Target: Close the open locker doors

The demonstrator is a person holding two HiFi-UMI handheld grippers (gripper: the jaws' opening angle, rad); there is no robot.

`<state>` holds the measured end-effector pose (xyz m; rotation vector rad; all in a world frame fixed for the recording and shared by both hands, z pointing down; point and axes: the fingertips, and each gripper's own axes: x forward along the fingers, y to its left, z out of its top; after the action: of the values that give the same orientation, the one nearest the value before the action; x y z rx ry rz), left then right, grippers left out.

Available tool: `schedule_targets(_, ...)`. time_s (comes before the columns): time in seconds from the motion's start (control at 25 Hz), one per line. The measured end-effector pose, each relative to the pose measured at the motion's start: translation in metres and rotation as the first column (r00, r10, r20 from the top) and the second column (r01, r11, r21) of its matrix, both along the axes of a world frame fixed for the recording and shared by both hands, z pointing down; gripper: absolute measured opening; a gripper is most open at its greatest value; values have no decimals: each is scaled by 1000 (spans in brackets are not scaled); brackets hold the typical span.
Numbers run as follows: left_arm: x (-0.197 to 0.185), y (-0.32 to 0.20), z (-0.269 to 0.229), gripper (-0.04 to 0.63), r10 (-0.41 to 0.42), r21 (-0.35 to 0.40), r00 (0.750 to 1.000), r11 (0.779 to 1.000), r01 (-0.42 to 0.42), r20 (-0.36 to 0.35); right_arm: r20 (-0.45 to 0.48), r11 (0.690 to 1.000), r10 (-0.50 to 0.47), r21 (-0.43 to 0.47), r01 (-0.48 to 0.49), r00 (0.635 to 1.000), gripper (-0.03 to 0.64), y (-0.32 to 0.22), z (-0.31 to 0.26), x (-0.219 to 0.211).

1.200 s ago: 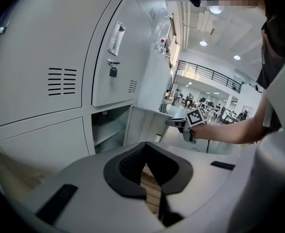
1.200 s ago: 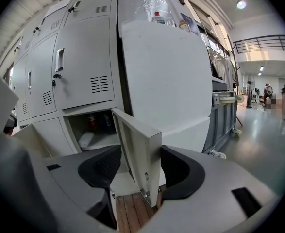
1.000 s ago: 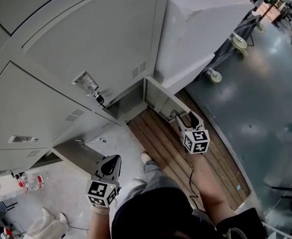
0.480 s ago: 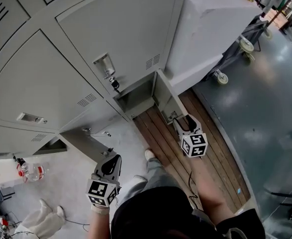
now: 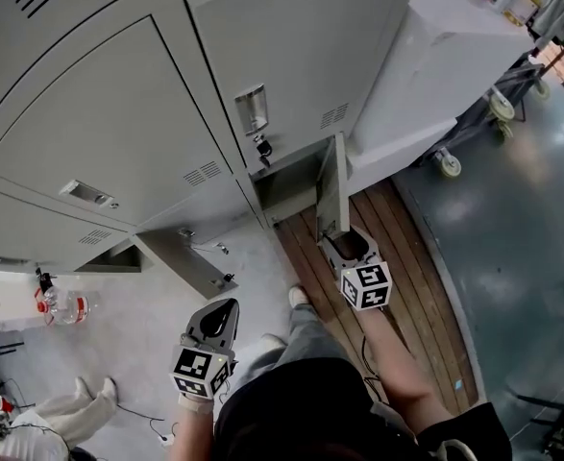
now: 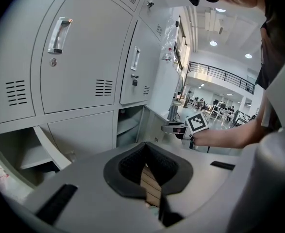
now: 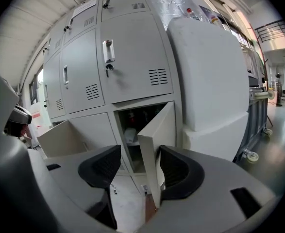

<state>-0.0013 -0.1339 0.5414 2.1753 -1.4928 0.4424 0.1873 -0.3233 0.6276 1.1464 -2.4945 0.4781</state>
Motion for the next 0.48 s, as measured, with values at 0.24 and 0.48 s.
schedule_targets(0.24, -22, 11, -1, 18, -80, -2, 997, 997, 80, 10, 18, 995, -103, -1, 103, 994, 264, -3, -1, -51)
schedule_targets(0.48, -40, 20, -2, 18, -173, -11, 985, 985, 173, 10, 48, 980, -199, -3, 199, 979, 264, -11, -3, -97)
